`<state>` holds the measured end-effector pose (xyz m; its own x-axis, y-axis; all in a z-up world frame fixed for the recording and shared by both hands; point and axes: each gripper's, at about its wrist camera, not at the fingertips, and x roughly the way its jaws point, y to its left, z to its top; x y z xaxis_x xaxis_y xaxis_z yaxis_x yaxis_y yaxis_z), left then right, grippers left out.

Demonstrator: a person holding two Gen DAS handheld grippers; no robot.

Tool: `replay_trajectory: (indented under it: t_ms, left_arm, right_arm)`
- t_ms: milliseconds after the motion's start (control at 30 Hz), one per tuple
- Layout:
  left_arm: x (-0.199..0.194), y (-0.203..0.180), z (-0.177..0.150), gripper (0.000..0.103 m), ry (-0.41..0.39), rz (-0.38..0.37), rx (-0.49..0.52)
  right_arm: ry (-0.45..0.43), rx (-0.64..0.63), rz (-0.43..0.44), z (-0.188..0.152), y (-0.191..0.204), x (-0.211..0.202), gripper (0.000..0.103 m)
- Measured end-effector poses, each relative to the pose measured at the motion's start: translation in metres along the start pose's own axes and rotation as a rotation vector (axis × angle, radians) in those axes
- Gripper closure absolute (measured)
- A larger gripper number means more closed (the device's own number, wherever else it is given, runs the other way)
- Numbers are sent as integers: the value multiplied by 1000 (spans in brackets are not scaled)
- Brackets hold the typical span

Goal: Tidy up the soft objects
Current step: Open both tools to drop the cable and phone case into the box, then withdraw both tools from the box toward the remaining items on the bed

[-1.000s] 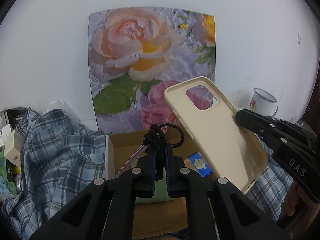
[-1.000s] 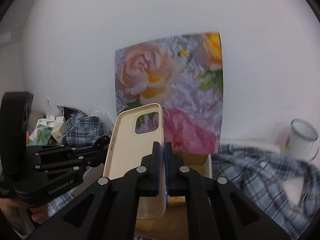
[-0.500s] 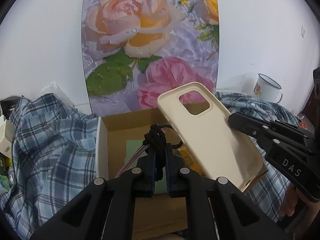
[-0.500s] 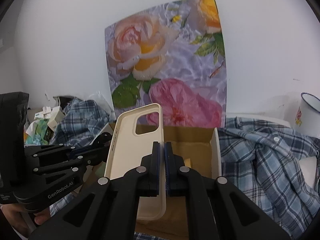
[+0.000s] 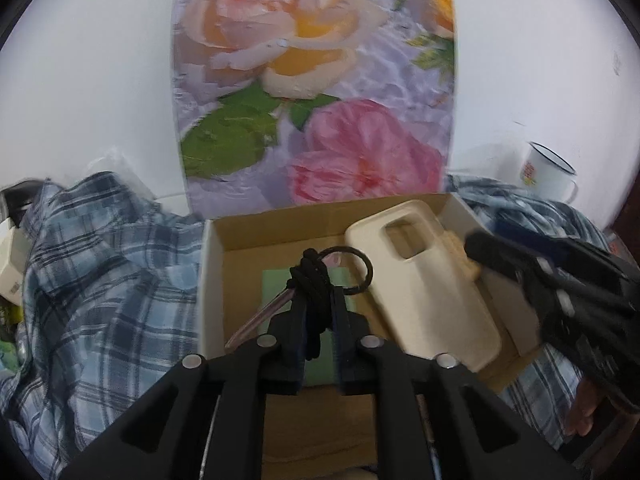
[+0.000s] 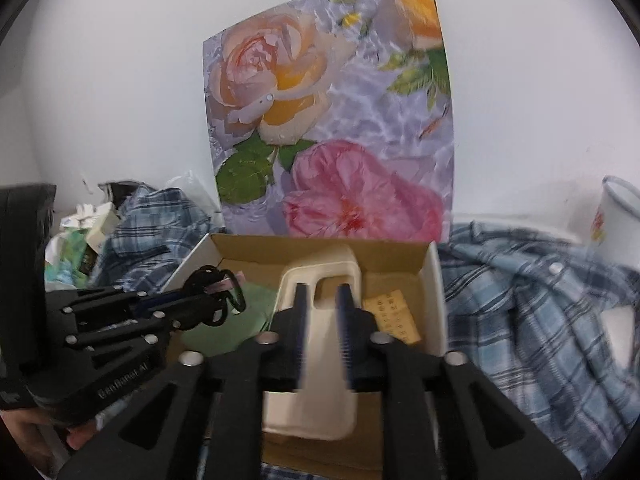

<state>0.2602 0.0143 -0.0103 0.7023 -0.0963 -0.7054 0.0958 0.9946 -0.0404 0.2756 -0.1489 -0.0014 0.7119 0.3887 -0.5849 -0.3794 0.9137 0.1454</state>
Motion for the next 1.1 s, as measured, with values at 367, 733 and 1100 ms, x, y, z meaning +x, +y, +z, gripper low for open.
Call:
replay_trajectory:
  t_ms: [367, 733, 1100]
  left_arm:
    - [-13, 8, 7, 0, -100, 82, -39]
    - [-25, 12, 6, 0, -116, 76, -46]
    - [-60, 17, 17, 0, -191, 73, -56]
  right_arm:
    - [-77, 48, 4, 5, -5, -15, 1]
    - [-84, 54, 30, 7, -6, -18, 0]
    - [-141, -35, 16, 31, 11, -54, 0]
